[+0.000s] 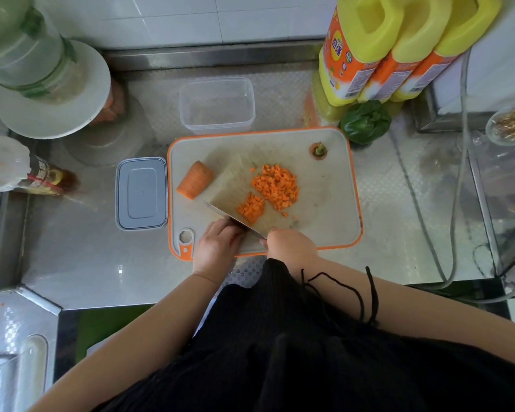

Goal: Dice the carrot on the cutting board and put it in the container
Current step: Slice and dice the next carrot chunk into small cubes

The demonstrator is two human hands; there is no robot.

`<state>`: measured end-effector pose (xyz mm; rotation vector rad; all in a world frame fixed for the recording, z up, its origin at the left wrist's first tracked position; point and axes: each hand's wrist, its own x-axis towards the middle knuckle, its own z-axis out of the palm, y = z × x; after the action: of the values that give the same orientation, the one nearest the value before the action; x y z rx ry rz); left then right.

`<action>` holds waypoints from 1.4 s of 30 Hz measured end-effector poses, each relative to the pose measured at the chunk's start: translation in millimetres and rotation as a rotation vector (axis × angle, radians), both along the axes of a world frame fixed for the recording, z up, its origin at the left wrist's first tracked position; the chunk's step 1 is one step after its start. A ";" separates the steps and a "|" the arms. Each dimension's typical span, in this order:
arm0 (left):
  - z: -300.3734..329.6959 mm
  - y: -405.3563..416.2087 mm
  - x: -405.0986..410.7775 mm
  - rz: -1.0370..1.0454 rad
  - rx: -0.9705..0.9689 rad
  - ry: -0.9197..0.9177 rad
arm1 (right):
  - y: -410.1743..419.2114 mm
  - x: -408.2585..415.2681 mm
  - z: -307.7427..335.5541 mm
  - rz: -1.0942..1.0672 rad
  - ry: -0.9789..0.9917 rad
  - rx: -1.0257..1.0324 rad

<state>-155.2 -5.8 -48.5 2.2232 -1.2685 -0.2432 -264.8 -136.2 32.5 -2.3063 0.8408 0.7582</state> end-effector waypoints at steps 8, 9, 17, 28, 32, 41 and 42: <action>2.2 0.2 1.0 -0.033 -0.001 -0.055 | -17.7 -5.6 -3.0 -0.089 -0.028 0.030; 2.2 0.1 1.8 -0.033 0.012 -0.050 | -18.0 -6.5 -2.5 -0.078 -0.027 0.012; 4.8 4.2 -4.4 -0.008 -0.009 -0.045 | -5.0 -9.9 11.6 0.003 -0.033 -0.011; -2.9 3.8 -3.0 0.008 -0.027 -0.057 | -1.5 4.4 5.3 0.022 0.112 0.010; -4.5 5.2 -3.3 0.004 -0.026 -0.045 | 5.7 4.3 -3.0 -0.011 0.061 -0.020; -2.2 7.2 0.1 -0.058 0.012 -0.077 | -10.3 -0.5 -5.6 -0.080 -0.020 0.048; -1.1 7.0 0.2 -0.054 0.016 -0.077 | -10.0 -1.4 -5.0 -0.075 -0.021 0.030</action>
<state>-155.0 1.1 -49.6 2.2336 -1.3730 -0.1901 -266.1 -146.2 27.5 -2.2400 0.8952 0.7077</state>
